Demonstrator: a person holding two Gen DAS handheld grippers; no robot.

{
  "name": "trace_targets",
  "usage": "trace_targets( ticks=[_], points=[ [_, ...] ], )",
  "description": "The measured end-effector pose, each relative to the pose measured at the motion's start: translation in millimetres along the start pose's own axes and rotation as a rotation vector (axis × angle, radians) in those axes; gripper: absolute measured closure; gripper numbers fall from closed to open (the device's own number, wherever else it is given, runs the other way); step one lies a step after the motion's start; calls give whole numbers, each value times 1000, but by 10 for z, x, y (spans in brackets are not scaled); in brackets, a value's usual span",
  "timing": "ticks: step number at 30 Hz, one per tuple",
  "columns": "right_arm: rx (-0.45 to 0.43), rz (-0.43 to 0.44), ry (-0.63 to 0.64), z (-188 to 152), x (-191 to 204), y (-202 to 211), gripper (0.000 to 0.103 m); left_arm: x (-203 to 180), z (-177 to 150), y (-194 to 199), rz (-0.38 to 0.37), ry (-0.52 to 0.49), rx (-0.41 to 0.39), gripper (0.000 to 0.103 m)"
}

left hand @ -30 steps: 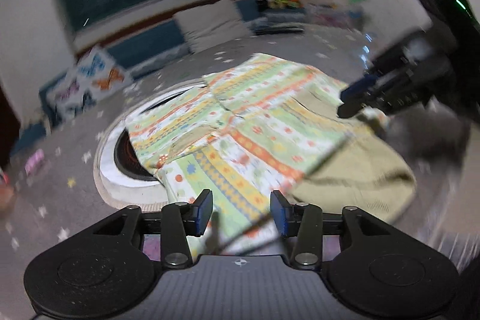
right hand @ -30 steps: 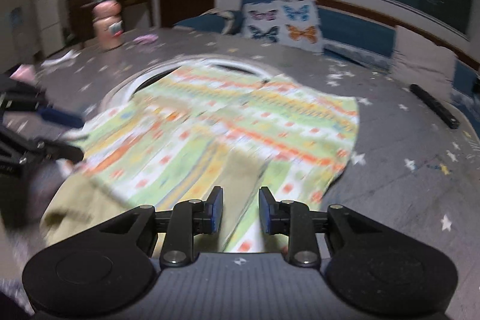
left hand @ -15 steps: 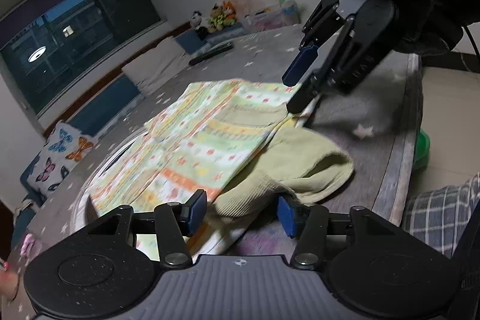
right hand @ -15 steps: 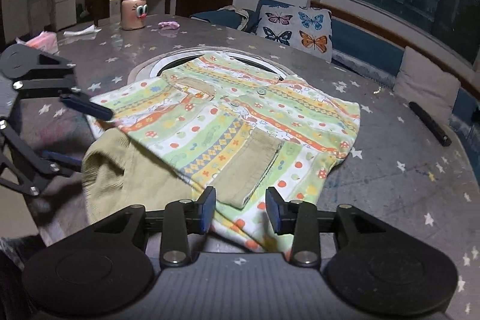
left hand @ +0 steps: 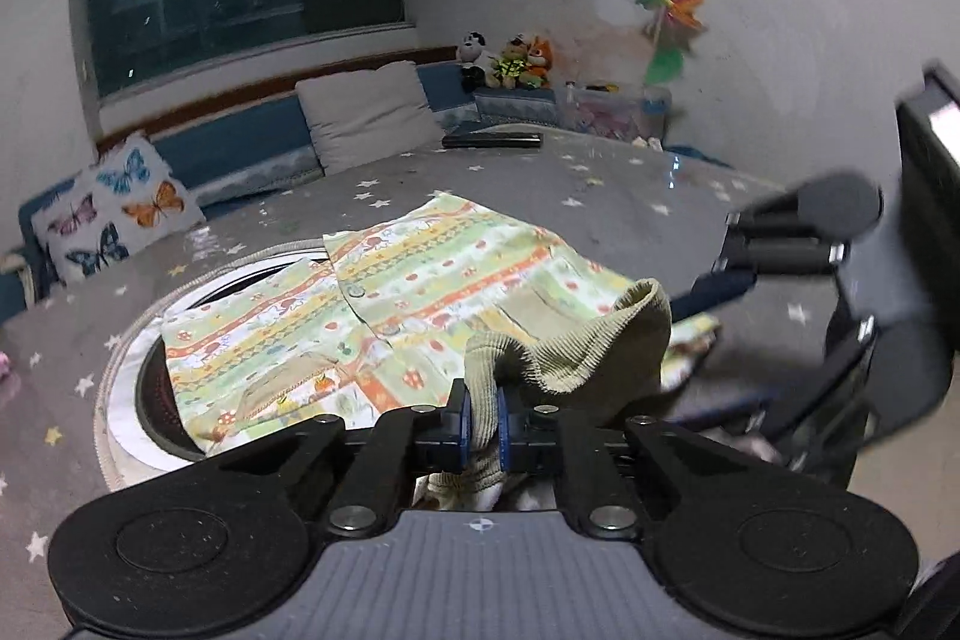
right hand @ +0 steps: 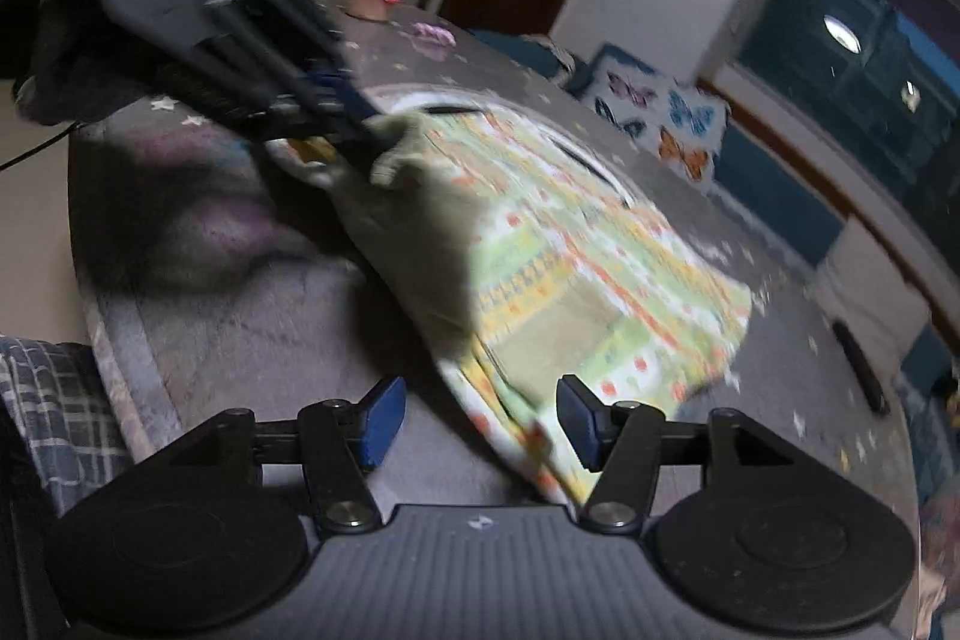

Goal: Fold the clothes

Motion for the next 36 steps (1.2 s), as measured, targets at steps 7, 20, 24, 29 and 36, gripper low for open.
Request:
trace_targets(
  ticks=[7,20,24,29,36],
  points=[
    [-27,40,-125,139,-215,-108,84,83,-12,-2,-16,19,14,90],
    [-89,115,-369,354,-650,-62,92,64,-438,407,152,-159,-31,51],
    [-99,104,-372,377,-640,-52,92,27,-559,322,176,-251,-19,51],
    [-125,91,-397,388,-660,-46,94,-34,-674,238,199,-338,-10,62],
    [-155,76,-397,404,-626,-1,96,78,-598,352,227,-276,-25,96]
  ],
)
Point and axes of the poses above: each gripper's, at about its wrist camera, not at the fingertips, and y roughly against the way its jaws point, x to its left, z to its top, the point moved 1 cm from there along -y, roughly the way its jaws point, and after that the axes turned 11 degrees about z, right-handed, at the moved point
